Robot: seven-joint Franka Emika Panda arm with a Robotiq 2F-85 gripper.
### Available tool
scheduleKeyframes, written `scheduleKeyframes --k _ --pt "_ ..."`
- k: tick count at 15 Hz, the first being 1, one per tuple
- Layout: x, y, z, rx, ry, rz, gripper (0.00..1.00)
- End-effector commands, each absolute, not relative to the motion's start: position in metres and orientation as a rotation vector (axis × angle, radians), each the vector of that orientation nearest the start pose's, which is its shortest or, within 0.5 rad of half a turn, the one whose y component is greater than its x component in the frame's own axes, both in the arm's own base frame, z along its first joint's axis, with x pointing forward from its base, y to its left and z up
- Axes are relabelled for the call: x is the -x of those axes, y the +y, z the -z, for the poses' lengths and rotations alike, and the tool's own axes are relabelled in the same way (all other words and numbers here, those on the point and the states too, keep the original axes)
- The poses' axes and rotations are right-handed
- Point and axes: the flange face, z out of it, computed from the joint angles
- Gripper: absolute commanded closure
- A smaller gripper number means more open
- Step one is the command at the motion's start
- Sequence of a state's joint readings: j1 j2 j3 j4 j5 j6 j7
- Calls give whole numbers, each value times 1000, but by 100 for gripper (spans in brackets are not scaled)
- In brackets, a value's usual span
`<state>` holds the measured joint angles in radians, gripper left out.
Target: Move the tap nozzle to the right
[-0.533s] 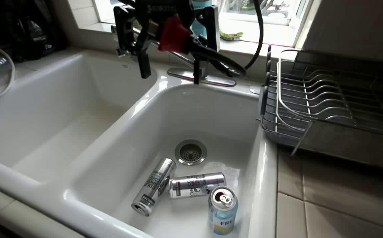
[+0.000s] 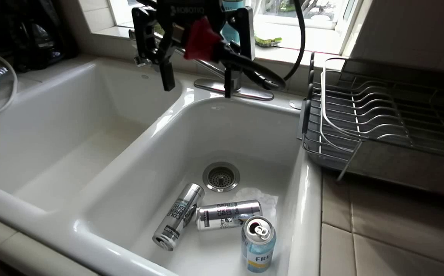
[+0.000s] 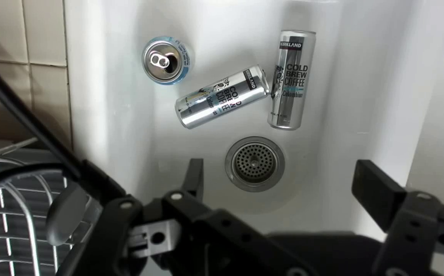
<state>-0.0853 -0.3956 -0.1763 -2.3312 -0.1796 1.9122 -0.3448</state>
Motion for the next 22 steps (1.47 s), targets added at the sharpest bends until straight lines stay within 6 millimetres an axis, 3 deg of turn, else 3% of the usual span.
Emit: scheduleKeyframes --k 1,3,9,13,17,22 --pt "-413 -121 -487 3210 -299 -65 0" --pt "-421 -101 -492 3215 -376 -21 0" --pt "-451 -5 -522 3128 -655 144 0" --pt "-476 43 -536 3043 -633 205 0" --pt "-509 65 -535 3025 -480 298 0" --pt "-537 70 -517 3066 -204 379 0"
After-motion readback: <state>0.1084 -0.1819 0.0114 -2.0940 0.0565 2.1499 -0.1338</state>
